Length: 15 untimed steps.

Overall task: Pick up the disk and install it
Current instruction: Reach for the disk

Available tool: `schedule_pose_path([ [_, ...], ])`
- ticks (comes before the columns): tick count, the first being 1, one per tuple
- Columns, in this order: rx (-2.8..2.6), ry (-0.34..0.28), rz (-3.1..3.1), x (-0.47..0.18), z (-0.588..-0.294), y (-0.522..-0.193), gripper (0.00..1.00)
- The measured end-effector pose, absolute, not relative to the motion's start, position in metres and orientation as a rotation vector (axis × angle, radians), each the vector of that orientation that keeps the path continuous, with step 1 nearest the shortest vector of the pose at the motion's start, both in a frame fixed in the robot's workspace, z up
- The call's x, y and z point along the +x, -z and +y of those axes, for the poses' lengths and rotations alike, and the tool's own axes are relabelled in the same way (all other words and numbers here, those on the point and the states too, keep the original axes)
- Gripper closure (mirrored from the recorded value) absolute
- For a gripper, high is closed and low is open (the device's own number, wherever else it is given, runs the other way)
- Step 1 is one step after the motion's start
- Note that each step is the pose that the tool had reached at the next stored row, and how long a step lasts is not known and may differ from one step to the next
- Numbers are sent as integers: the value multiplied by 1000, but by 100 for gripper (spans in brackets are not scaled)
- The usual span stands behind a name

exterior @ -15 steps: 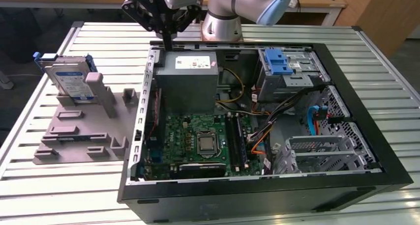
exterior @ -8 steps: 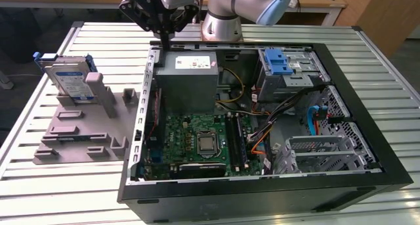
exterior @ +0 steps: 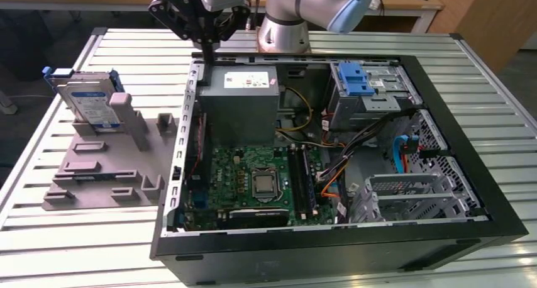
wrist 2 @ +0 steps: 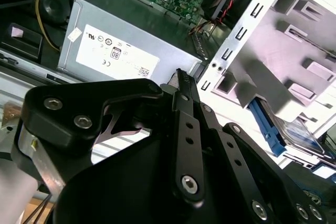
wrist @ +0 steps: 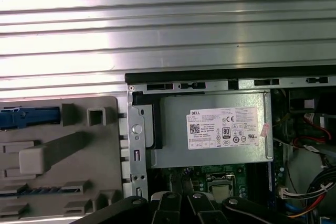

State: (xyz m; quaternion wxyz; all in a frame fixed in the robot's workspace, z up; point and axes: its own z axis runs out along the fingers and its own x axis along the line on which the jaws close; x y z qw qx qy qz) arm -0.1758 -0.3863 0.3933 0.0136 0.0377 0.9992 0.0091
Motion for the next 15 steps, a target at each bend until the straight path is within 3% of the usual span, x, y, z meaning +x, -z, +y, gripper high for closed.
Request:
schedule_pose_path([
  [15,117,-28,3112,-185,-386,-393,89],
])
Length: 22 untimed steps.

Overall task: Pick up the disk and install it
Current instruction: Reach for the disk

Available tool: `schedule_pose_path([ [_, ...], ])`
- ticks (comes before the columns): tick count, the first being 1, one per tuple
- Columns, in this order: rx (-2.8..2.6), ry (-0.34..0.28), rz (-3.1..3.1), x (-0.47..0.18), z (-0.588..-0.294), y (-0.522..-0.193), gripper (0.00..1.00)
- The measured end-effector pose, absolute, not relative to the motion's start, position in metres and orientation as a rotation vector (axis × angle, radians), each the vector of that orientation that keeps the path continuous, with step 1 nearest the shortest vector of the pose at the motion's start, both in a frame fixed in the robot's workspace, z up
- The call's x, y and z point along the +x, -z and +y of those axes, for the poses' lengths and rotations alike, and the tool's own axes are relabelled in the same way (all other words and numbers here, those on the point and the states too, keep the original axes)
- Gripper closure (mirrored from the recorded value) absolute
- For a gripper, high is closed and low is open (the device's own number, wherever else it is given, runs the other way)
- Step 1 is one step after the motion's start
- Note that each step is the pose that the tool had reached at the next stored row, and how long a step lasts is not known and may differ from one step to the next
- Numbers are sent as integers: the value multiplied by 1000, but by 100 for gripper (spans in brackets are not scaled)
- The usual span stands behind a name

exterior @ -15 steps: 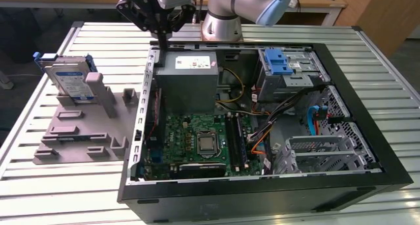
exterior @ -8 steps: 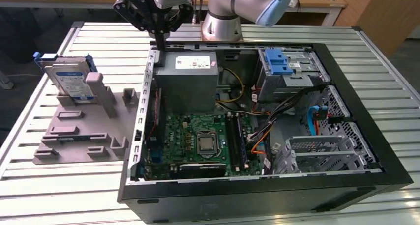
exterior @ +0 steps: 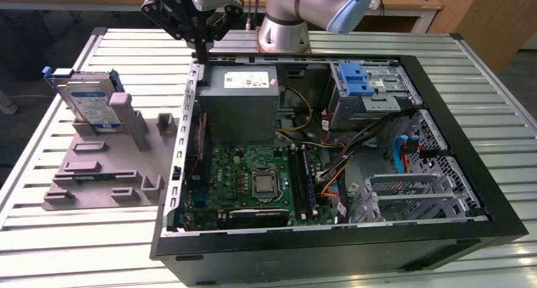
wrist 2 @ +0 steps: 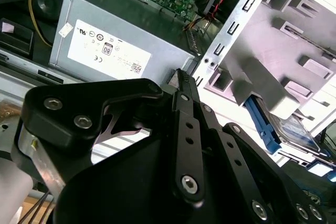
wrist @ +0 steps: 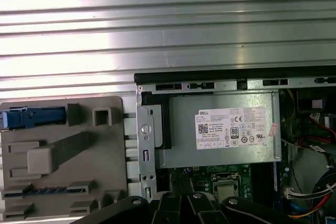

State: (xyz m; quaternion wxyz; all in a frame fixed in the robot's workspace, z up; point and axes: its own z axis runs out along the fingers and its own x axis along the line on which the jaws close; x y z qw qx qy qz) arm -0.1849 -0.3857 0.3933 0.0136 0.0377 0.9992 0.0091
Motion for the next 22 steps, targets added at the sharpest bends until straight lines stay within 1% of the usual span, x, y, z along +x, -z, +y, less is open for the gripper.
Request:
schedule_pose_path([
  [22,117,-28,3112,-199,-384,-393,89],
])
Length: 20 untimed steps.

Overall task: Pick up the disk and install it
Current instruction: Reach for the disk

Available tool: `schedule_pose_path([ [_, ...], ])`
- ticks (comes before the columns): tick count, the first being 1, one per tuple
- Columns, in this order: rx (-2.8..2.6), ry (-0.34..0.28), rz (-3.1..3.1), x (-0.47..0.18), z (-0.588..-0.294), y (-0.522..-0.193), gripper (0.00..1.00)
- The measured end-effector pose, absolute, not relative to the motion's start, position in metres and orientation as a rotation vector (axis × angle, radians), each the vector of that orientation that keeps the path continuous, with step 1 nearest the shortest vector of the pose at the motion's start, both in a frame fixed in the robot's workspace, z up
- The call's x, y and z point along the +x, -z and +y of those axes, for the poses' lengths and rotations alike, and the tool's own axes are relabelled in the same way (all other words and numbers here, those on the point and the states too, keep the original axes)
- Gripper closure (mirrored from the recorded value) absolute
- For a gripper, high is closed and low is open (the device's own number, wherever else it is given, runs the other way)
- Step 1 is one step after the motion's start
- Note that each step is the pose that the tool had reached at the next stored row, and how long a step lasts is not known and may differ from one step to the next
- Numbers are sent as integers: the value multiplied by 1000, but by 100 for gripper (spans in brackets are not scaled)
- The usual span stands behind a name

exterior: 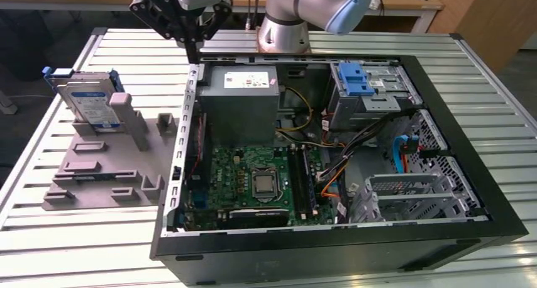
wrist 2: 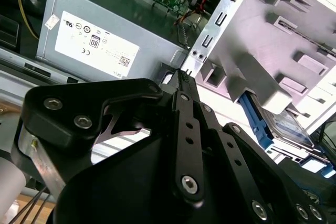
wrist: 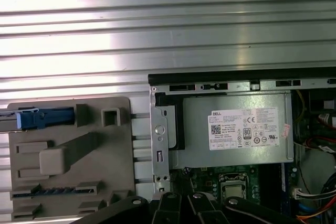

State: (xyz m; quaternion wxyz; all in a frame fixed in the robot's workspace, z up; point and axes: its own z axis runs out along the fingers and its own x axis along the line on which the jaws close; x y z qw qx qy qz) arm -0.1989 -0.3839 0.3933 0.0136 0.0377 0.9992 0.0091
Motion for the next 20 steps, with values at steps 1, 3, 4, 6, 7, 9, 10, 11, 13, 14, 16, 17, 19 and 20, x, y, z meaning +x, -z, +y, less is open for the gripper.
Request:
schedule_pose_path([
  [1,117,-28,3112,-200,-384,-393,89],
  [3,117,-28,3112,-201,-384,-393,89],
  [4,117,-28,3112,-202,-384,-393,89],
  [6,117,-28,3112,-203,-383,-393,89],
  [7,117,-28,3112,-204,-383,-393,89],
  [9,118,-28,3112,-205,-383,-393,89],
  [10,117,-28,3112,-206,-383,-393,89],
  [11,117,-28,3112,-206,-383,-393,89],
  [13,118,-28,3112,-208,-383,-393,89],
  [14,117,-28,3112,-209,-383,-393,89],
  [16,117,-28,3112,-210,-383,-393,89],
  [17,117,-28,3112,-211,-383,-393,89],
  [19,117,-28,3112,-212,-383,-393,89],
  [20,117,-28,3112,-213,-383,-393,89],
])
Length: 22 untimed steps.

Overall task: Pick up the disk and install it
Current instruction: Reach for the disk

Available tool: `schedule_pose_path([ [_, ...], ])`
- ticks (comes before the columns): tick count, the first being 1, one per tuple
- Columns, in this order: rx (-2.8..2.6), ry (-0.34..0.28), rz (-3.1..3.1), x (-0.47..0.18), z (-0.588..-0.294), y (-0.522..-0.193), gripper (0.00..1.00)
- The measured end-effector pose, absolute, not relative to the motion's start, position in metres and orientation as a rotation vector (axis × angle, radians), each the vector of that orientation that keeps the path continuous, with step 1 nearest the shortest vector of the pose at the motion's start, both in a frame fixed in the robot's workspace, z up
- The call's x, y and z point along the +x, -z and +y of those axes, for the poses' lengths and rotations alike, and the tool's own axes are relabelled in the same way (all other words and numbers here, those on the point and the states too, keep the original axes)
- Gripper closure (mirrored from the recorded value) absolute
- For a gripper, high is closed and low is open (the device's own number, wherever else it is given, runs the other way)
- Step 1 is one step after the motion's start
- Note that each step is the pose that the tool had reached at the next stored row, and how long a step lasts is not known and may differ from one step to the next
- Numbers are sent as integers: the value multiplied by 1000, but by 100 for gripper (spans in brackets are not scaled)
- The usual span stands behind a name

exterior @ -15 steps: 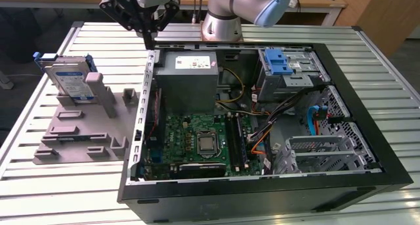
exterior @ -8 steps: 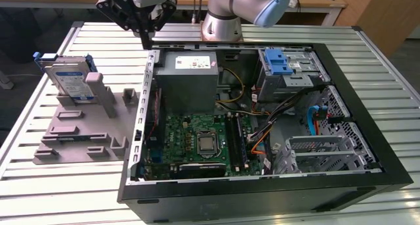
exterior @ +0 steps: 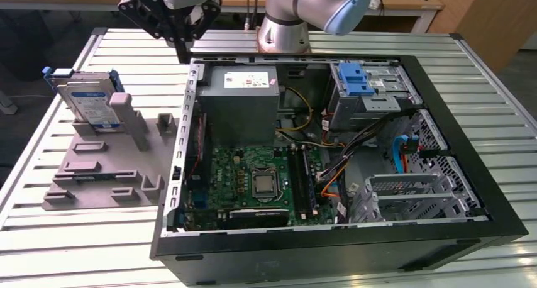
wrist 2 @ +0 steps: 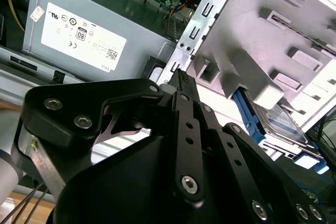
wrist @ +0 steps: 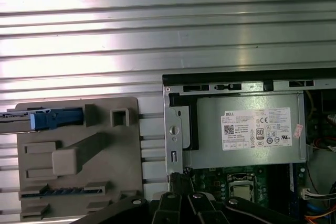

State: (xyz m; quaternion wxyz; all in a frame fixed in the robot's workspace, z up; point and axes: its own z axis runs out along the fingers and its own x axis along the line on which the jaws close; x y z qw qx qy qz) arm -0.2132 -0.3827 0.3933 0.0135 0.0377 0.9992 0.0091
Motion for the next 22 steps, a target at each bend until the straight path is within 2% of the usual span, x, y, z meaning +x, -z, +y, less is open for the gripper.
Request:
schedule_pose_path([
  [22,117,-28,3112,-230,-382,-393,89],
])
